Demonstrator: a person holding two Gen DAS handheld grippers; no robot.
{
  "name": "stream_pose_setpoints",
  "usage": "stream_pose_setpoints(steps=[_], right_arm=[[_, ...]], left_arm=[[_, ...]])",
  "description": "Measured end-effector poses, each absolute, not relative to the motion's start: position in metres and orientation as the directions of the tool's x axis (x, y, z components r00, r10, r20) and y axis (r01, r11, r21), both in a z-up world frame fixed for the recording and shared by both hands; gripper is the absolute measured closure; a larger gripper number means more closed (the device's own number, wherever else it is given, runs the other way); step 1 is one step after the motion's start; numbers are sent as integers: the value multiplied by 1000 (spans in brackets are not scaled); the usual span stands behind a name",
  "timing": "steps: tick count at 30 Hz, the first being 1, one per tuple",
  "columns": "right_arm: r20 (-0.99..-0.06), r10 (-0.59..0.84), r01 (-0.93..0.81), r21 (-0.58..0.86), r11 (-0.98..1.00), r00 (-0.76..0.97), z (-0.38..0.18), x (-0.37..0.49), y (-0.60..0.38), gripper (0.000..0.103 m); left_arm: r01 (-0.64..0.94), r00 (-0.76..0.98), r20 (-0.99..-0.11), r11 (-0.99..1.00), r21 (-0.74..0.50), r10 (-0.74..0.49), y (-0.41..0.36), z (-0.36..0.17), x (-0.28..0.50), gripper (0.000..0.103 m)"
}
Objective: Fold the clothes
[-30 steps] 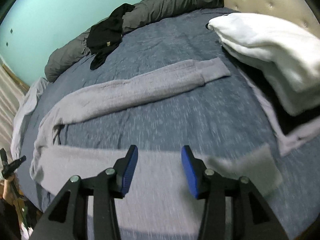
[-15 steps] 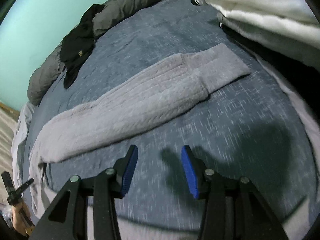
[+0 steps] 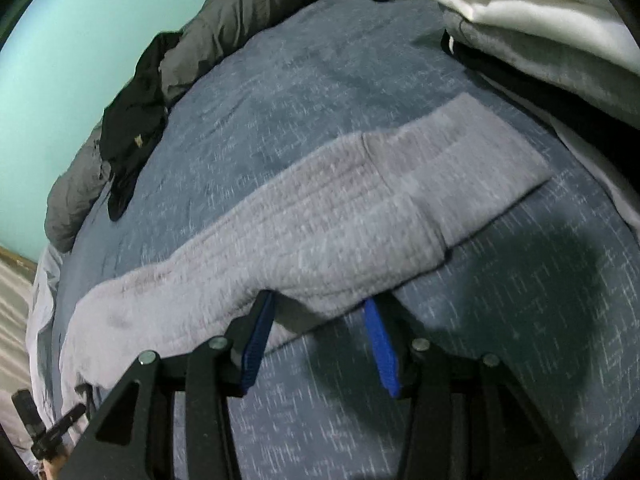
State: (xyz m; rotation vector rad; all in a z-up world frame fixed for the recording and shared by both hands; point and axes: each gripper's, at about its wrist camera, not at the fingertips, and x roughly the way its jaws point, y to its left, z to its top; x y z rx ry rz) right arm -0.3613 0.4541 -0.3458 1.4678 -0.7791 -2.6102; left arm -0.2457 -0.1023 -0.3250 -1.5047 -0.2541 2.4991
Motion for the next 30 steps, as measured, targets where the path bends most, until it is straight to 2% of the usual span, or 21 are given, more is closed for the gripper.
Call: stream_pose_setpoints(steps=[4, 6, 8, 10, 16, 22, 25, 30], right_arm=[[-798, -265, -213, 436, -874, -542, -352, -370, 451, 56], [-804, -247, -207, 411, -888, -541, -352, -373, 446, 66], [-807, -233, -208, 398, -894, -542, -352, -373, 445, 86], [-808, -229, -212, 397, -893, -543, -349, -370, 446, 94], [-810, -244, -157, 379, -912, -533, -316, -363, 451, 97], [-859, -237, -114, 320, -941, -453, -289, -352, 457, 97], [-909, -190, -127, 253, -959, -371, -308, -352, 459, 99], [-916, -171, -156, 240, -958, -363, -335, -347, 465, 96]], left_arm=[[-98, -457, -850, -965, -245, 262, -103, -324, -245, 74], [-98, -456, -852, -965, -241, 259, -104, -325, -245, 74], [-96, -455, -853, -967, -238, 255, -106, -326, -244, 73], [-94, -454, -855, -968, -234, 251, -107, -327, -243, 73], [-89, -454, -854, -967, -239, 253, -111, -326, -239, 73], [-96, -459, -850, -966, -241, 257, -113, -320, -237, 73], [-97, -462, -848, -965, -242, 259, -113, -317, -237, 73], [-117, -460, -848, -964, -238, 265, -110, -312, -238, 72]])
